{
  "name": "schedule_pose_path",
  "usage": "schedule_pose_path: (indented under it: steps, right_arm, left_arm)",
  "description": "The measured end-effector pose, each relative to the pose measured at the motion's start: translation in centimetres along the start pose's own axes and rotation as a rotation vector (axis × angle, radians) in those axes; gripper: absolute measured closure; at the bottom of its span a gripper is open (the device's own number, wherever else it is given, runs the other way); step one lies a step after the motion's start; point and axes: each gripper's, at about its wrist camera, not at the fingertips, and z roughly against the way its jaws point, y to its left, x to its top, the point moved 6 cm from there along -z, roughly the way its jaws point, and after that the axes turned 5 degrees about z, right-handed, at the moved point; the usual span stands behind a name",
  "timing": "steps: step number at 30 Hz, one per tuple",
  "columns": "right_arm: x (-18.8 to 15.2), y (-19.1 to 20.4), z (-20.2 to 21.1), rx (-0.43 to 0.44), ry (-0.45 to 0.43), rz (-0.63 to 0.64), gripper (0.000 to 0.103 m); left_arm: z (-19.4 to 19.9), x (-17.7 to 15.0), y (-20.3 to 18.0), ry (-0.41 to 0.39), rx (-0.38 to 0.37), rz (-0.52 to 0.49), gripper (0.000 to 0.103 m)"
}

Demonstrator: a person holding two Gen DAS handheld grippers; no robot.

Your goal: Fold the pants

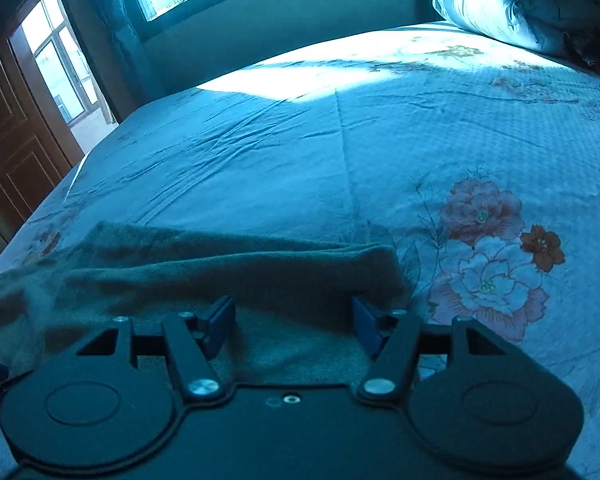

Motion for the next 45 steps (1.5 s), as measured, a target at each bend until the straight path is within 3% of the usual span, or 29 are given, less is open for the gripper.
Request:
schedule_pose_path:
  steps: [4, 7, 14, 16, 19, 23, 28, 33, 34, 36, 37, 38, 39, 42, 45]
  right_arm:
    - [0.6, 1.1, 4.0, 0.027, -0.105, -0.011, 0.044]
    - [-0.5, 1.7, 6.0, 0.024, -0.136, 0.007, 0.044]
    - [-3.6, 3.2, 7.2, 0.038, -0.140, -0.057, 0.044]
    - [-3.8, 4.2, 7.2, 0.050, -0.138, -0.073, 0.044]
    - [-3.8, 5.7, 7.3, 0.054, -0.137, -0.049, 0.044]
    - [-3.8, 7.6, 7.3, 0.042, -0.127, -0.016, 0.044]
    - [-4.0, 9.9, 6.9, 0.043, -0.117, 0.005, 0.044]
    - [-4.0, 13.1, 6.5, 0.060, -0.114, 0.058, 0.044]
    - [-4.0, 13.6, 6.3, 0.064, -0.112, 0.064, 0.044]
    - [-4.1, 14.7, 5.9, 0.070, -0.107, 0.084, 0.044]
    - [-4.2, 15.5, 5.7, 0.070, -0.105, 0.104, 0.044]
    - [-4.2, 16.1, 5.6, 0.070, -0.105, 0.123, 0.044]
    - [-4.3, 16.6, 5.6, 0.074, -0.106, 0.142, 0.043]
    - [-4.4, 18.5, 5.5, 0.082, -0.110, 0.216, 0.043]
    - [-4.6, 19.8, 5.1, 0.090, -0.101, 0.264, 0.040]
  left_arm:
    - [2.0, 0.5, 1.2, -0.034, 0.002, -0.010, 0.000]
    - [4.2, 0.5, 3.6, -0.086, 0.003, 0.005, 0.000]
    - [5.0, -0.6, 13.7, -0.040, 0.097, 0.124, 0.000]
    - [4.0, -0.5, 16.1, -0.035, 0.069, 0.163, 0.000]
    - [1.9, 0.0, 19.1, -0.024, -0.042, 0.269, 0.000]
    - [-1.3, 1.4, 21.9, -0.021, -0.047, 0.311, 0.000]
    - [-4.5, 2.5, 23.8, -0.038, -0.118, 0.344, 0.000]
    - [-5.1, 2.7, 25.8, -0.081, -0.214, 0.488, 0.000]
    - [-5.2, 2.7, 25.6, -0.078, -0.206, 0.476, 0.002]
    - [-5.2, 2.7, 25.4, -0.068, -0.132, 0.458, 0.023]
    - [-4.8, 2.7, 25.8, -0.075, -0.125, 0.470, 0.047]
    - [-4.5, 2.6, 25.9, -0.088, -0.168, 0.487, 0.060]
    - [-4.1, 2.6, 26.0, -0.102, -0.202, 0.497, 0.064]
    - [-3.5, 2.7, 25.7, -0.119, -0.191, 0.429, 0.066]
    - [-2.9, 3.3, 25.7, -0.127, -0.199, 0.436, 0.066]
